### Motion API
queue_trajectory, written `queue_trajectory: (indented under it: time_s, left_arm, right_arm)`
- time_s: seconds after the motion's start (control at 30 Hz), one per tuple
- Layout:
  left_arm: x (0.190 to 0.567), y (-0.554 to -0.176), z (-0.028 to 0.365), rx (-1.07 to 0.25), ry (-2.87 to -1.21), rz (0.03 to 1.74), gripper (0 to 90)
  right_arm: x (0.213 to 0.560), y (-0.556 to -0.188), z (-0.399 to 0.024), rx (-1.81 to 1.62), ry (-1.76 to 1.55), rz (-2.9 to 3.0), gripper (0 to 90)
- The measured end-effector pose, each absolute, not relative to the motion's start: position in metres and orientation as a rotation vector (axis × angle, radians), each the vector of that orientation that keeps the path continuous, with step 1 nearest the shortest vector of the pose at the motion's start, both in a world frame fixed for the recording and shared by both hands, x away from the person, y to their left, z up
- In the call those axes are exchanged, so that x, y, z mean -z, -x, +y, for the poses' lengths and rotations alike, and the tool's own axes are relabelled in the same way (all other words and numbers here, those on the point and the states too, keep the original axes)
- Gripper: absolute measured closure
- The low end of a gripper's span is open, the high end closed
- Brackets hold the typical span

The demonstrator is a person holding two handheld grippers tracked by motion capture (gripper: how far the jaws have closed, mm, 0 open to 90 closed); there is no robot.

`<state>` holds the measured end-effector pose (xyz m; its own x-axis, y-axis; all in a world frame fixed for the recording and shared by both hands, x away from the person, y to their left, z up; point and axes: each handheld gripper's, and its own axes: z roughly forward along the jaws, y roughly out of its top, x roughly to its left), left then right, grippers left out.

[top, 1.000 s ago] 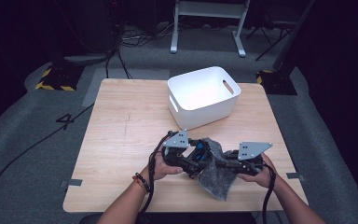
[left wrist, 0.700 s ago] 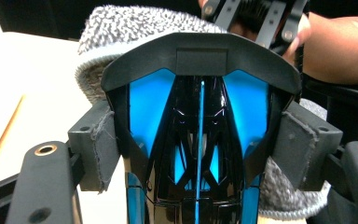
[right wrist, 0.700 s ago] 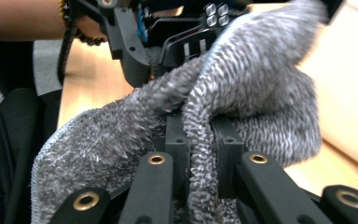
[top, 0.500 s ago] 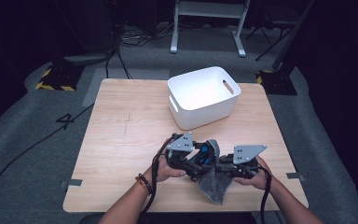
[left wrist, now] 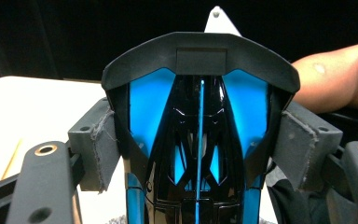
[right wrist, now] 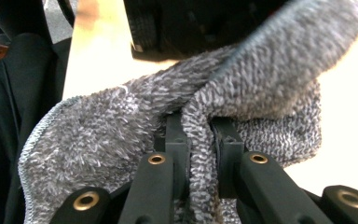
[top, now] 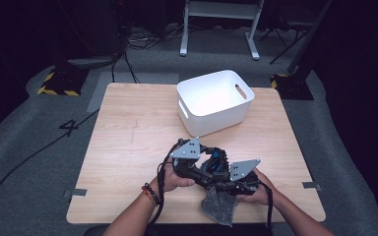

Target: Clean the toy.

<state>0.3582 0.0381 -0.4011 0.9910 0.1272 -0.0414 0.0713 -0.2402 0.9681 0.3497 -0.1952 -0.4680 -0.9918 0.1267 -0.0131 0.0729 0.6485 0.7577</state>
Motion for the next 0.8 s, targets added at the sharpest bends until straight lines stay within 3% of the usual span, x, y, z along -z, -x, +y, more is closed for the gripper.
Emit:
queue_trajectory:
  time_s: [0.43,0.63,0.8]
  left_arm:
    - [0.42,-0.363,0.03,0.029,-1.873,0.139,25.2]
    - [0.428,-0.368,0.032,0.017,-1.905,0.174,25.2]
    - [0.424,-0.366,0.03,0.011,-1.878,0.168,25.2]
  right_arm:
    - [0.414,-0.351,-0.237,-1.454,-0.231,2.55,79.9]
    - [0.404,-0.352,-0.253,-1.559,-0.258,2.505,80.0]
    - [0.412,-0.35,-0.242,-1.526,-0.239,2.556,80.0]
